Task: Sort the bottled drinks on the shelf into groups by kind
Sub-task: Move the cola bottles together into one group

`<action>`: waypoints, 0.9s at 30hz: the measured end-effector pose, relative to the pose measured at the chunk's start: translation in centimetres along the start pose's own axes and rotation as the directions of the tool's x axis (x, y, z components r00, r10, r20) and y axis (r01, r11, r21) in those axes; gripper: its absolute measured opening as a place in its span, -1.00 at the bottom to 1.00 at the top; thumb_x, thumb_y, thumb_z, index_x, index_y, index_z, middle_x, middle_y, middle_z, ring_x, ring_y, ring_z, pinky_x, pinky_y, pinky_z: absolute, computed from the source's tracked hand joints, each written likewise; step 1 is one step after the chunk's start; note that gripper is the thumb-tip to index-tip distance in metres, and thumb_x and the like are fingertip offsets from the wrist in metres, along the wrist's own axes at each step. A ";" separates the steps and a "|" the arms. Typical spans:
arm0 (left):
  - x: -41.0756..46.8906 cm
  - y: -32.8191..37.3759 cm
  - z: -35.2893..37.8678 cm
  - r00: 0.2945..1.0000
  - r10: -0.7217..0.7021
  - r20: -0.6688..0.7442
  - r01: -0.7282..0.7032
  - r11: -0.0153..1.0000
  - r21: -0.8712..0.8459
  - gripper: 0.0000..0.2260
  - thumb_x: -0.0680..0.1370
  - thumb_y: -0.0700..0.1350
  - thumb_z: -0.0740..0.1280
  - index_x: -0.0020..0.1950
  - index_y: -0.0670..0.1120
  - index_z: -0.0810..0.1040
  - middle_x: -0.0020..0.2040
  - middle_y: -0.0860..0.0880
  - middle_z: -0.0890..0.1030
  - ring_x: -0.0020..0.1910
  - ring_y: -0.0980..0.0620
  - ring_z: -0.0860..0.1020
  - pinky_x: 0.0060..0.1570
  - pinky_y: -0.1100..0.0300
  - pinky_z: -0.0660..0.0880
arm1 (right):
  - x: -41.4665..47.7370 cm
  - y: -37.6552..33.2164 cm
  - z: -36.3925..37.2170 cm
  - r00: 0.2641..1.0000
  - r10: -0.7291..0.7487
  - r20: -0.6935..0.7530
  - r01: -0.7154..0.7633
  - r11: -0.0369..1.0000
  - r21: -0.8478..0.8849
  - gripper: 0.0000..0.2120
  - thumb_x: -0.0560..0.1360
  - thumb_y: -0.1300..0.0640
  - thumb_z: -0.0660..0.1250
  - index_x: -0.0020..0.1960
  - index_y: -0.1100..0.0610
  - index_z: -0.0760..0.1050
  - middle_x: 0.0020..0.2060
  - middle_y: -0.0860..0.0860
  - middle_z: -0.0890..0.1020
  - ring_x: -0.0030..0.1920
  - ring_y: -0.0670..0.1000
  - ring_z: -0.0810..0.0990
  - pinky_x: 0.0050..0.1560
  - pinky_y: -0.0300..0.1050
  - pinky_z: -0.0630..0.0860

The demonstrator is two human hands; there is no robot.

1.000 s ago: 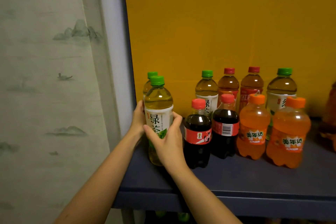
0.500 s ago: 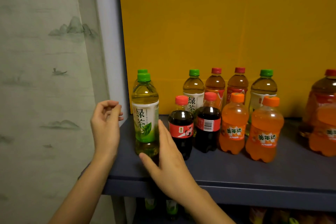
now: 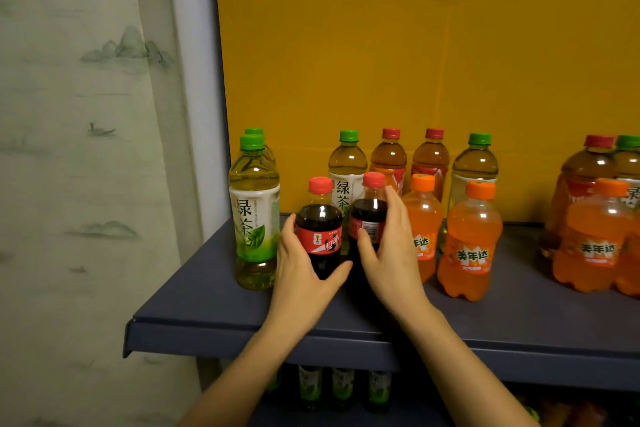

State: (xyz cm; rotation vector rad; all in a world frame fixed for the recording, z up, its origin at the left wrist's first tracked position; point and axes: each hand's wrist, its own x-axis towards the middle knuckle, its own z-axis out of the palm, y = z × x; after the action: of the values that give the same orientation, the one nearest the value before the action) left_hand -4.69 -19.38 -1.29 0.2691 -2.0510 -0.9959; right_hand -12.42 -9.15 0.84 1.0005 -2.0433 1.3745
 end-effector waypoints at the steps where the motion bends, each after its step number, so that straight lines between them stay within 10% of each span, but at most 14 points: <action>1: 0.4 -0.3 0.2 1.000 -0.024 0.003 0.024 1.000 -0.010 -0.19 0.33 -0.06 0.51 0.43 -0.14 0.11 0.33 -0.03 0.34 0.32 0.04 0.35 0.22 0.24 0.34 | 0.0 0.1 0.3 1.000 -0.002 0.002 0.002 1.000 -0.022 -0.34 0.53 0.23 0.24 0.51 0.13 -0.04 0.50 0.03 0.12 0.50 -0.08 0.03 0.46 -0.24 0.00; 11: 1.0 -1.2 -0.2 0.996 -0.083 0.028 0.086 0.983 -0.160 -0.46 0.33 -0.12 0.53 0.18 -0.05 0.30 0.08 0.06 0.50 0.05 0.15 0.49 -0.13 0.57 0.39 | -0.4 0.9 1.9 0.990 0.136 -0.041 -0.136 0.991 0.021 -0.20 0.39 0.13 0.44 0.48 0.12 0.05 0.39 0.05 0.26 0.41 0.01 0.25 0.37 -0.04 0.31; 17: 1.2 -1.5 -0.5 0.990 -0.135 0.044 0.142 0.947 -0.287 -0.46 0.28 -0.18 0.55 0.15 0.01 0.37 0.04 0.11 0.55 0.03 0.21 0.53 -0.13 0.42 0.46 | -0.9 1.5 1.7 0.959 0.278 0.048 -0.279 0.960 0.011 -0.40 0.36 -0.07 0.44 0.26 0.12 0.27 0.12 0.00 0.38 0.14 -0.04 0.42 0.09 -0.15 0.42; 22: 1.1 -1.8 -0.5 0.988 -0.138 0.074 0.155 0.924 -0.349 -0.47 0.27 -0.21 0.55 0.14 0.02 0.39 0.04 0.08 0.57 0.04 0.15 0.55 -0.03 0.29 0.46 | -1.0 1.2 0.6 0.874 0.386 0.294 -0.477 0.797 0.370 -0.45 0.40 0.20 0.40 0.26 0.07 0.17 0.02 -0.07 0.48 0.03 -0.15 0.50 -0.11 -0.32 0.42; 27: 1.2 -2.0 -0.6 0.983 -0.152 0.101 0.180 0.894 -0.410 -0.46 0.28 -0.24 0.54 0.17 -0.03 0.41 0.05 0.04 0.59 0.05 0.10 0.56 0.03 0.18 0.50 | -1.6 1.4 0.6 0.917 0.317 0.242 -0.374 0.895 0.242 -0.41 0.31 0.16 0.51 0.24 0.02 0.30 0.03 -0.16 0.51 0.05 -0.20 0.50 -0.09 -0.39 0.41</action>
State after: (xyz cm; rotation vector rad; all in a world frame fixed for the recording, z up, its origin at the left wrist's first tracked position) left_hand -5.33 -21.61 -1.86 0.1874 -1.8352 -1.5394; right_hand -12.54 -8.91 -1.41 0.9466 -2.2995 1.8650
